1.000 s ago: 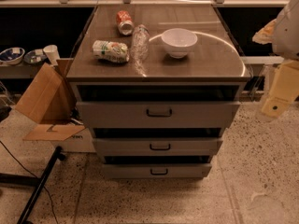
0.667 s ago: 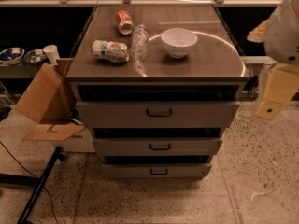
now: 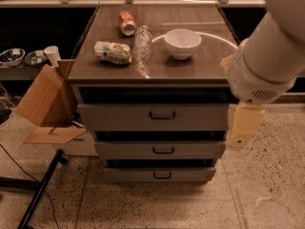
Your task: Open middle drawer
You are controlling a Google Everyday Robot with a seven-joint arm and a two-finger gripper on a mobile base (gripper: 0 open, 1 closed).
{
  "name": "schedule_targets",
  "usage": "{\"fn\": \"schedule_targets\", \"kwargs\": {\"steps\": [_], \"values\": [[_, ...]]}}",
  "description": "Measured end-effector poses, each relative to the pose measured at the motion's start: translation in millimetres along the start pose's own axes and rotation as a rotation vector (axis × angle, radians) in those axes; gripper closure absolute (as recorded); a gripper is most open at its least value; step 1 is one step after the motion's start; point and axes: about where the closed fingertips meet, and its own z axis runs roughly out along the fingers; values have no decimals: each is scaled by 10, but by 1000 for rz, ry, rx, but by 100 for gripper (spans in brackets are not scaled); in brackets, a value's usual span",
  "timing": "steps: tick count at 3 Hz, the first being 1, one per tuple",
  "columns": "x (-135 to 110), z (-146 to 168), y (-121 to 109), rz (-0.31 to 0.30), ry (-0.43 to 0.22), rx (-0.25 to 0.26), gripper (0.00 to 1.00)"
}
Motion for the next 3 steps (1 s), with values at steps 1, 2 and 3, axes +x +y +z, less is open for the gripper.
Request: {"fn": "schedule_targets", "kwargs": {"steps": [1, 2, 3], "values": [[-192, 458, 212, -48, 9, 13, 0], [-453, 937, 434, -118, -8, 11, 0], [-715, 1365, 603, -166, -31, 12, 0]]}}
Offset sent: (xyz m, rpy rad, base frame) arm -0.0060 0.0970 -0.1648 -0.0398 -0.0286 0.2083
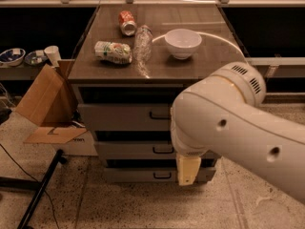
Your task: Open middle drawer
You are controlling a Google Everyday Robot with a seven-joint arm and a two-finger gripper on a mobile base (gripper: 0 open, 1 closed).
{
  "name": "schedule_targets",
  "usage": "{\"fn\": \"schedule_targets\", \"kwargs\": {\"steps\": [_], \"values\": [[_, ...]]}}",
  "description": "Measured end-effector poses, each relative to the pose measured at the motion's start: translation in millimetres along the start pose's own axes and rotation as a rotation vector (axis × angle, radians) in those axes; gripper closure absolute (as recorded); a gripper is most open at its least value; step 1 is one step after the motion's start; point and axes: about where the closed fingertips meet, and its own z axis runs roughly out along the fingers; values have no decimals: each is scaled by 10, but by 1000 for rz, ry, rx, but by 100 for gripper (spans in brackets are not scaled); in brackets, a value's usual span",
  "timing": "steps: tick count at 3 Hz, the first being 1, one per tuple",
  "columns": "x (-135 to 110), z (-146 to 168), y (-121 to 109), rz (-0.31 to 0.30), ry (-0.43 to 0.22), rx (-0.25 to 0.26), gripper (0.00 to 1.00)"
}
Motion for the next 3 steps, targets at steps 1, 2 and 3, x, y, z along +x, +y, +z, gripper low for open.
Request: {"fn": "schedule_targets", "kwargs": {"steps": [1, 2, 3], "values": [[-263, 409, 94, -49, -48, -6, 0], [-494, 824, 201, -89, -112, -16, 0], [-508, 844, 195, -90, -109, -18, 0]]}}
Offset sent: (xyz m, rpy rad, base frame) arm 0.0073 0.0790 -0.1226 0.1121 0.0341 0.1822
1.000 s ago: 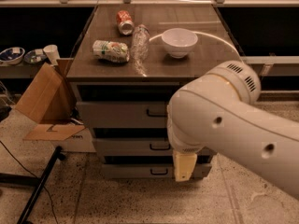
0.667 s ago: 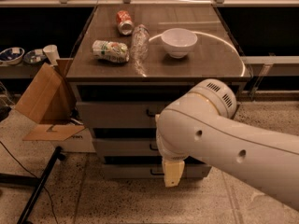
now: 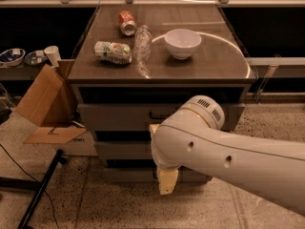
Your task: Open middle drawer
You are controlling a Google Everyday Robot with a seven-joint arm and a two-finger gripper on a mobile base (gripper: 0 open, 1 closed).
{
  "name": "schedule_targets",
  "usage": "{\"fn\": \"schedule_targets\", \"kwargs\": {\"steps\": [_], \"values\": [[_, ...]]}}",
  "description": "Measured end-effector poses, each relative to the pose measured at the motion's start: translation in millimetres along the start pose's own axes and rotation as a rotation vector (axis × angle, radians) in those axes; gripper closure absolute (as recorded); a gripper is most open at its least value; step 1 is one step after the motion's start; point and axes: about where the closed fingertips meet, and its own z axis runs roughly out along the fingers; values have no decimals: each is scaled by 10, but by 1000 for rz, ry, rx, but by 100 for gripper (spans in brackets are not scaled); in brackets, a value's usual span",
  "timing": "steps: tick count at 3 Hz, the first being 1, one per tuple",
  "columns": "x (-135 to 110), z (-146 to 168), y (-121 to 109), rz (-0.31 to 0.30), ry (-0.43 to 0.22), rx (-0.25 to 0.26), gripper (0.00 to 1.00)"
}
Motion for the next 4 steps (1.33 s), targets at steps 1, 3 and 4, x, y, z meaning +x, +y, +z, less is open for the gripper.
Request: {"fn": "schedule_targets", "kwargs": {"steps": [1, 3, 4], "values": [[-63, 301, -85, -12, -5, -15, 0], [-398, 1471, -432, -71, -68, -72, 0], [-646, 2042, -434, -81, -91, -115, 0]]}}
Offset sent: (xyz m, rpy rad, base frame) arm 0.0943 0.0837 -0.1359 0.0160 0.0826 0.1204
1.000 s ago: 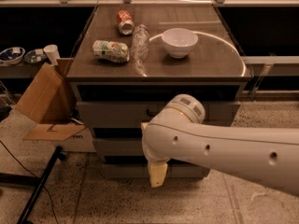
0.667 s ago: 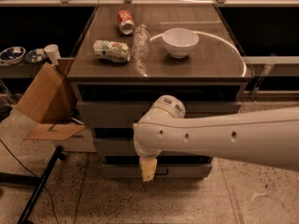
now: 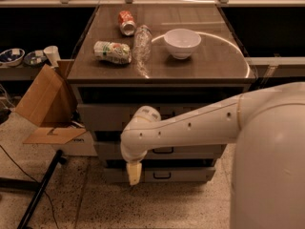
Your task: Open middle drawer
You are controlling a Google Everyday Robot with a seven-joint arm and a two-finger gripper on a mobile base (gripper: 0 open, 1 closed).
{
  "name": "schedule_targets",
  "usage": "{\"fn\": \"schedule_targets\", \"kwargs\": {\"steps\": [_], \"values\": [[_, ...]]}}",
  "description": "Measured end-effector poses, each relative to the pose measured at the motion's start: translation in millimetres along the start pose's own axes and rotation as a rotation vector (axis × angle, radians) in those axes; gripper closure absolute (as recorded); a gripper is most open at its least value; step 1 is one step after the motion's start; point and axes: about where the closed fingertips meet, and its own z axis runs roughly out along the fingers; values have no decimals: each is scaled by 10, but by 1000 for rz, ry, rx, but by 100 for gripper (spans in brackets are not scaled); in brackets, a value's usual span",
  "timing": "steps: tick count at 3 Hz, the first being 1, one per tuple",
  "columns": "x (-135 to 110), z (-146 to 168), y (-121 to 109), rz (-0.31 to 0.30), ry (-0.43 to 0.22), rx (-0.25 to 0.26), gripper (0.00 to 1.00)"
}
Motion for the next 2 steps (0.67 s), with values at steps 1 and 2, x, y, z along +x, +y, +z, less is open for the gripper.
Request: {"fn": "schedule_targets", "kwargs": {"steps": [1, 2], "values": [[-116, 247, 20, 22, 1, -19, 0], [-100, 435, -130, 58, 6, -25, 0]]}}
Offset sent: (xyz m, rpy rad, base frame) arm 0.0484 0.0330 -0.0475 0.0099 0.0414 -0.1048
